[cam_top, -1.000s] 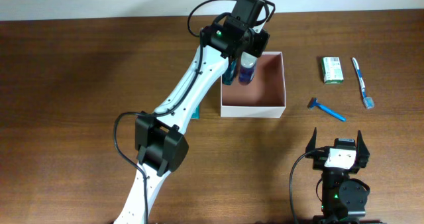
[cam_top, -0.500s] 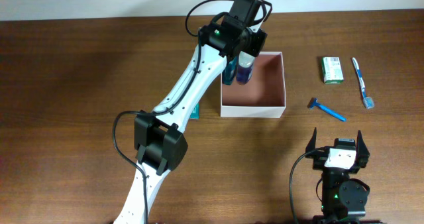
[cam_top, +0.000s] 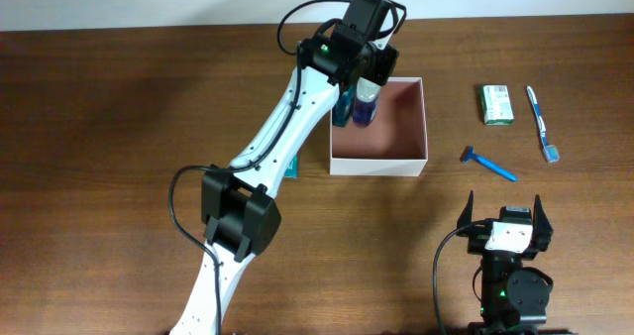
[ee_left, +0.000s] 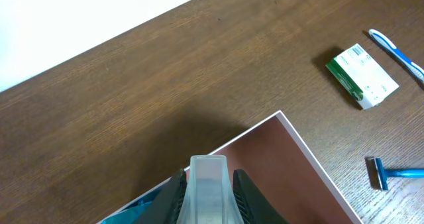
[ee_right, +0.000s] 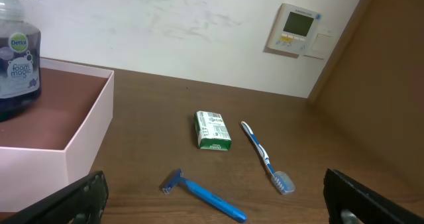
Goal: Pack container
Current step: 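Lower the foam bottle into the box beside the mouthwash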
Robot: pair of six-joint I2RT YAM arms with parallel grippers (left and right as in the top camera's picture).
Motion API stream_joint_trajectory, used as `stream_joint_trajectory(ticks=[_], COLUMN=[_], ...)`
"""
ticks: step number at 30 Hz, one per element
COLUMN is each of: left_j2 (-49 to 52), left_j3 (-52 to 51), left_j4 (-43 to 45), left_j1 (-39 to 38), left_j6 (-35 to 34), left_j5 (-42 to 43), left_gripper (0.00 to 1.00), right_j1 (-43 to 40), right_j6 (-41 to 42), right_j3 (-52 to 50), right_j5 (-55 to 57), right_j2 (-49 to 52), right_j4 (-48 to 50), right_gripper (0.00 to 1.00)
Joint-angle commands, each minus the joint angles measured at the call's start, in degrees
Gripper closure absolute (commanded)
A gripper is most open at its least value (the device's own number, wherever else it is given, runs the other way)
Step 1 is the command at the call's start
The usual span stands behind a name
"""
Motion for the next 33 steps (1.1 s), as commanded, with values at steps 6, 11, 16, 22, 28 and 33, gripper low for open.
stream_joint_trajectory(ticks=[6,11,16,22,28,33], left_j2=[0.70,1.49,2.32,2.32,2.32,2.32], left_j3=[0.59,0.59,0.59,0.59,0.59,0.61], left_j4=[0.83,1.09,1.07,1.70,2.01,2.49], left_j1=[0.44,0.44,0.44,0.44,0.44,0.44], left_j6=[0.46,0.46,0.46,0.48,0.48,0.48], left_j5=[-0.42,-0.42,-0.39,-0.39,-0.39,-0.39], left_gripper=[0.80,0.80,0.80,0.60,0.60,0.59], right_j1=[0.37,0.37,0.37,0.37,0.37,0.37], right_j6=[0.22,0.22,0.22,0.22,0.22,0.22], right_j3=[-0.26,-0.26,-0.26,-0.26,-0.26,-0.26], right_j5=[1.14,1.14,1.14,1.14,1.14,1.14], right_j2=[-0.33,-0.33,-0.33,-0.33,-0.33,-0.33], right_j4=[-0.48,-0.48,-0.48,-0.48,-0.48,-0.48], right_gripper=[0.01,0.01,0.01,0.01,0.01,0.01])
